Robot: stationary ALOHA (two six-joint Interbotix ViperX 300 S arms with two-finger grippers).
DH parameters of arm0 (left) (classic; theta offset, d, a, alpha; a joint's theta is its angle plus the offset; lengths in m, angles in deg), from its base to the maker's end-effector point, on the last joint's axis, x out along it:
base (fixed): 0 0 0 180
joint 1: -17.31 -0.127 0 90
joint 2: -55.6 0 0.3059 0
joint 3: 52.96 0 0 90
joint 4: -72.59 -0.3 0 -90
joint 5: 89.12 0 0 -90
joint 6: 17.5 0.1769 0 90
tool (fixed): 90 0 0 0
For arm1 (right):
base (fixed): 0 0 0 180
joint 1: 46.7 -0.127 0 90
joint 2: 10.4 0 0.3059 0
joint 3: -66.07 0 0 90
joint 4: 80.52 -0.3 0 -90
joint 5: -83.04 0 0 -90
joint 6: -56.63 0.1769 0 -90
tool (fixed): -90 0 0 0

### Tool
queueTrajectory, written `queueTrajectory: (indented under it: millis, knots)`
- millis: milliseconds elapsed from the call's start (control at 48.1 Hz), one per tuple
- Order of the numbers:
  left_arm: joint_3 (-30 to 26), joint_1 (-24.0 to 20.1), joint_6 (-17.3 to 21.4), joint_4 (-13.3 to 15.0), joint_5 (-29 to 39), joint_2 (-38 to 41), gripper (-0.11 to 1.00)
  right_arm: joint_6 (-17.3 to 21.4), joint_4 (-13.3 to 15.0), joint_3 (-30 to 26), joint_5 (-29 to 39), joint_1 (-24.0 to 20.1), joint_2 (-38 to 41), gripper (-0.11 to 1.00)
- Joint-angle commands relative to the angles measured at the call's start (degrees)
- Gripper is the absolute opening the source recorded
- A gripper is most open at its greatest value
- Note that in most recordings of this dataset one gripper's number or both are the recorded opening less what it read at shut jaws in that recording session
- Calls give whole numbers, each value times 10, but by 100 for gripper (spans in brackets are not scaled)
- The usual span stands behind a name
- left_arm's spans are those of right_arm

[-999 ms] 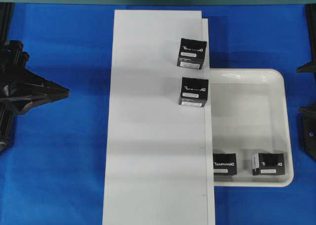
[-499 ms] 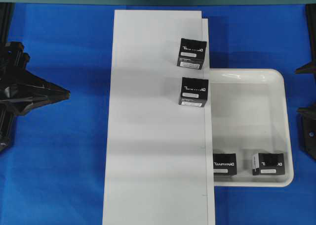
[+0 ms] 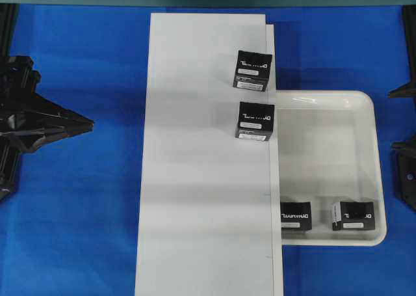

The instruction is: Place the box from the white plastic tray onto the white base.

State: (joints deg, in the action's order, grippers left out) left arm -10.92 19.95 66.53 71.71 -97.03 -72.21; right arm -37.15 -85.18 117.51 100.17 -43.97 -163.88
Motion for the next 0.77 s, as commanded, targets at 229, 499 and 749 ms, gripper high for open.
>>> queueTrajectory:
  millis: [229,499,749]
  knots:
    - [-7,0,-2,-2,-5,11,-7,1,1,-1,-3,0,2,98]
    - [-7,-2,-4,-2,-6,12,-7,3,1,0,-3,0,2,98]
    - [-6,-3,-4,-2,-13,11,-7,7,0,-1,-3,0,-1,98]
